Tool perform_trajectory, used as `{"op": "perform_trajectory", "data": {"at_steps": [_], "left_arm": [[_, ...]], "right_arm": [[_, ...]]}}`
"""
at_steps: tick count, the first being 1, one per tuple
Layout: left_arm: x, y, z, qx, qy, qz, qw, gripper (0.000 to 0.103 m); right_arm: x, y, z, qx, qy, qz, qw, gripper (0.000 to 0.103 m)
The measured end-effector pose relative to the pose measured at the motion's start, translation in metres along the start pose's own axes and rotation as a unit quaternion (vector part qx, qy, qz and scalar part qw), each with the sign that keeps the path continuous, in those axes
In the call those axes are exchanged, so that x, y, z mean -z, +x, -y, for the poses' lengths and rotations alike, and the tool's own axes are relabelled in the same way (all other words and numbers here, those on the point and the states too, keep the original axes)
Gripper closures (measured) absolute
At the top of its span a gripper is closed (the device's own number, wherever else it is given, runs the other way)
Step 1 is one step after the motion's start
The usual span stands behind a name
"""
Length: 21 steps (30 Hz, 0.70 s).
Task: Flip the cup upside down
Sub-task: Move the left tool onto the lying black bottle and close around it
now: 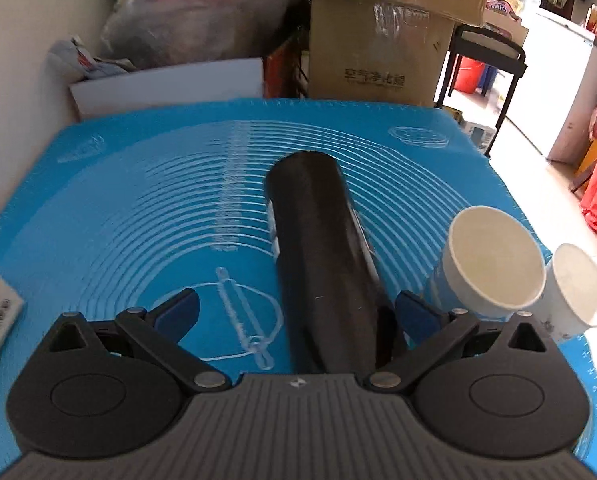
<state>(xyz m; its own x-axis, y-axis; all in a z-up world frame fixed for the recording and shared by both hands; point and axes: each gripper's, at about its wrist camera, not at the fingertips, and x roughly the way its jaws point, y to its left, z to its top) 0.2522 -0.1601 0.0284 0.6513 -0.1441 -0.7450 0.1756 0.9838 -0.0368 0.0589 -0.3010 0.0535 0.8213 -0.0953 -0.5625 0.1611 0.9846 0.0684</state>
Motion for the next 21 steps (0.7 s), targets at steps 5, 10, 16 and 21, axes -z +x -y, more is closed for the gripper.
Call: {"op": "perform_trajectory", "data": {"at_steps": [5, 10, 16, 21], "left_arm": [[0.001, 0.003, 0.001, 0.008, 0.001, -0.008, 0.9999, 0.001], [-0.004, 0.016, 0.006, 0.008, -0.009, -0.011, 0.9999, 0.001], [-0.003, 0.024, 0.004, 0.019, -0.021, -0.019, 0.9994, 0.003], [-0.001, 0.023, -0.004, 0.068, -0.052, -0.039, 0.9956, 0.023]], "right_arm": [[0.003, 0.005, 0.003, -0.005, 0.001, -0.005, 1.0, 0.0], [0.005, 0.009, 0.005, -0.006, 0.005, -0.007, 1.0, 0.0], [0.007, 0.011, 0.008, -0.001, 0.007, -0.012, 1.0, 0.0], [0.007, 0.011, 0.006, 0.003, 0.004, -0.01, 1.0, 0.0]]}}
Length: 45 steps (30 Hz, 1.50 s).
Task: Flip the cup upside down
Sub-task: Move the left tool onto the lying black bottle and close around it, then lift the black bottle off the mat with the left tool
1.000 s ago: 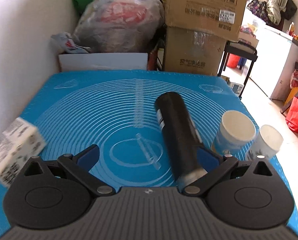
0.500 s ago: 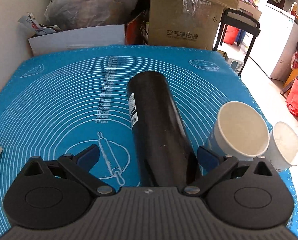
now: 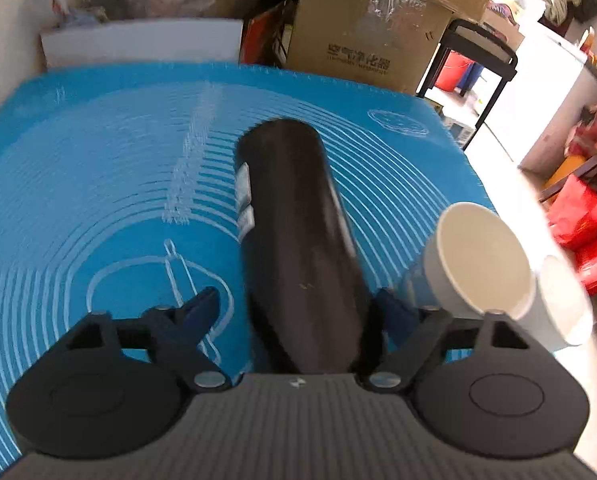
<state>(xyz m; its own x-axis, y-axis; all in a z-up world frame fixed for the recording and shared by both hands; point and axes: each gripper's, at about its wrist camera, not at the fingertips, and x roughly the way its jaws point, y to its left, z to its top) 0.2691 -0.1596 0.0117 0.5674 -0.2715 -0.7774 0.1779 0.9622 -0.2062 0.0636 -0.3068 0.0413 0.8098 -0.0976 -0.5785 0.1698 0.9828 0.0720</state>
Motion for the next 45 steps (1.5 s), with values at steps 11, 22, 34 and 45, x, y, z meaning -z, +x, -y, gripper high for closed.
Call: {"op": "perform_trajectory", "data": {"at_steps": [11, 22, 34, 45], "left_arm": [[0.006, 0.008, -0.003, 0.026, -0.02, -0.033, 0.9989, 0.032], [0.018, -0.024, -0.01, 0.007, 0.044, -0.009, 0.999, 0.034], [0.061, -0.096, -0.036, -0.04, 0.064, 0.086, 0.9934, 0.035], [0.116, -0.128, -0.06, -0.085, 0.09, 0.128, 0.9841, 0.035]], "right_arm": [[0.001, 0.001, 0.001, 0.001, 0.001, -0.001, 1.0, 0.0], [0.002, -0.001, -0.005, -0.003, 0.0, -0.003, 1.0, 0.0], [0.005, -0.024, -0.028, -0.014, -0.009, 0.007, 1.0, 0.0], [0.013, -0.035, -0.053, -0.025, -0.023, -0.003, 0.999, 0.0]]}}
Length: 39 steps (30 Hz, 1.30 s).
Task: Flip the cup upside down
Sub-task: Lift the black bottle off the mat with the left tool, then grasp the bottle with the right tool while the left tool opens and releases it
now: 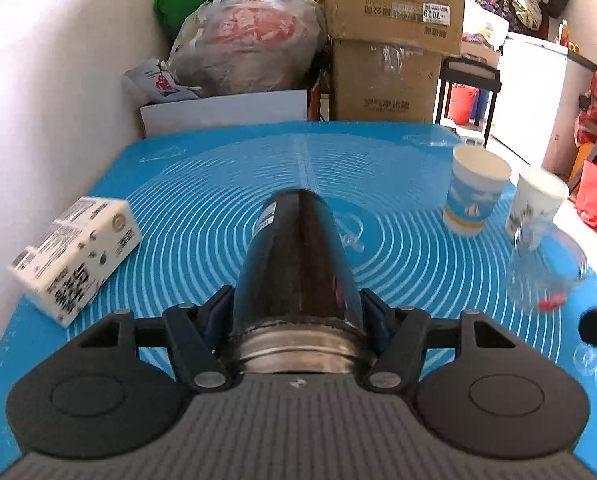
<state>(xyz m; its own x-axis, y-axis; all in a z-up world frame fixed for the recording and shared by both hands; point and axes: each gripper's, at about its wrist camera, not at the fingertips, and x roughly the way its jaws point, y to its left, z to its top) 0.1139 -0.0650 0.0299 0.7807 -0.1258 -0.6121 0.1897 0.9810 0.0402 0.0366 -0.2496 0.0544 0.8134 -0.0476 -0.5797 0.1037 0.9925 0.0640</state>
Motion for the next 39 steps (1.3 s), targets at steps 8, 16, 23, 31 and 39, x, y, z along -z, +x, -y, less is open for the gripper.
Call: {"op": "perform_trajectory", "data": {"at_steps": [8, 16, 23, 31, 39], "left_arm": [[0.018, 0.007, -0.01, 0.013, -0.018, -0.05, 0.9985, 0.035], [0.026, 0.015, -0.018, 0.029, -0.028, -0.08, 0.996, 0.035], [0.022, 0.008, -0.03, 0.036, -0.044, -0.078, 0.9953, 0.017], [0.018, -0.001, -0.042, 0.048, -0.048, -0.073, 0.995, 0.017], [0.017, -0.002, -0.051, 0.059, -0.047, -0.074, 0.9944, 0.017]], "right_arm": [[0.007, 0.003, -0.014, -0.002, -0.006, -0.022, 1.0, 0.0], [0.01, 0.006, -0.021, 0.005, -0.007, -0.037, 0.999, 0.0], [0.007, 0.003, -0.031, 0.002, -0.014, -0.041, 0.999, 0.0], [-0.001, 0.002, -0.044, -0.016, -0.018, -0.047, 0.999, 0.0], [-0.009, 0.003, -0.057, -0.019, -0.026, -0.046, 0.998, 0.0]]}}
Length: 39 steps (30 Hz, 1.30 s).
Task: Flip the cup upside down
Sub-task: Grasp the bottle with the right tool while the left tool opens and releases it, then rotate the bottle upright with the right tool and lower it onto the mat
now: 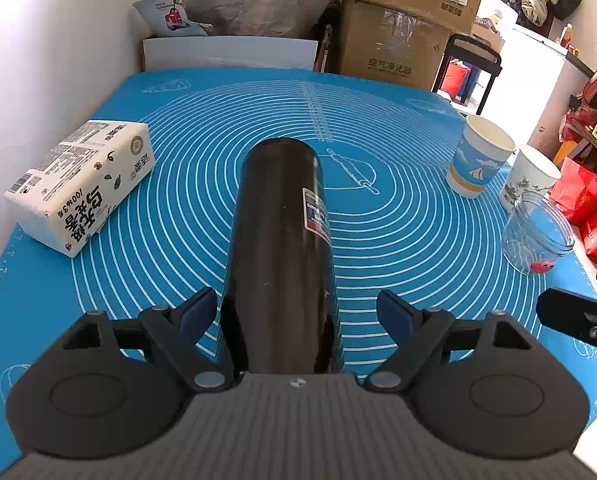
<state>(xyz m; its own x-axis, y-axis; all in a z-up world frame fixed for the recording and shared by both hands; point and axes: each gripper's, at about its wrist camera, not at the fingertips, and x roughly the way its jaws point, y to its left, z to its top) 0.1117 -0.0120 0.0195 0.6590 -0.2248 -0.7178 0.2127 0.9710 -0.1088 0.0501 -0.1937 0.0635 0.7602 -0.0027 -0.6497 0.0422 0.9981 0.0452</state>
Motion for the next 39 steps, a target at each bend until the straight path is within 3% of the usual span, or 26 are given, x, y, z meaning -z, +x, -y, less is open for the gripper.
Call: {"op": "perform_trajectory", "data": {"at_steps": [7, 11, 14, 19, 29, 32, 34, 39], "left_arm": [[-0.002, -0.006, -0.009, 0.002, -0.002, 0.002, 1.0, 0.016], [-0.008, -0.026, -0.024, 0.0, -0.005, 0.015, 0.9999, 0.016], [-0.013, -0.042, -0.041, -0.025, -0.01, 0.034, 0.9991, 0.008], [-0.018, -0.045, -0.071, -0.072, 0.003, 0.039, 0.9967, 0.007], [-0.009, -0.012, -0.117, -0.077, -0.025, 0.003, 0.9967, 0.007], [-0.009, -0.006, -0.12, -0.074, -0.027, 0.0, 0.9969, 0.007], [-0.008, -0.005, -0.12, -0.072, -0.028, 0.0, 0.997, 0.007], [-0.007, -0.005, -0.118, -0.068, -0.029, -0.001, 0.9972, 0.007]], "right_arm": [[-0.009, 0.001, -0.007, -0.008, 0.001, -0.003, 1.0, 0.0], [-0.025, 0.008, -0.017, -0.038, 0.005, -0.015, 0.999, 0.0], [-0.042, 0.025, -0.034, -0.052, -0.002, -0.03, 0.998, 0.0], [-0.065, 0.067, -0.071, -0.09, -0.016, -0.081, 0.992, 0.0], [-0.084, 0.154, -0.101, -0.109, 0.017, -0.182, 0.977, 0.005], [-0.082, 0.171, -0.112, -0.103, 0.007, -0.2, 0.974, 0.01], [-0.078, 0.184, -0.119, -0.098, -0.002, -0.221, 0.97, 0.027], [-0.07, 0.18, -0.122, -0.106, 0.005, -0.198, 0.974, 0.032]]}}
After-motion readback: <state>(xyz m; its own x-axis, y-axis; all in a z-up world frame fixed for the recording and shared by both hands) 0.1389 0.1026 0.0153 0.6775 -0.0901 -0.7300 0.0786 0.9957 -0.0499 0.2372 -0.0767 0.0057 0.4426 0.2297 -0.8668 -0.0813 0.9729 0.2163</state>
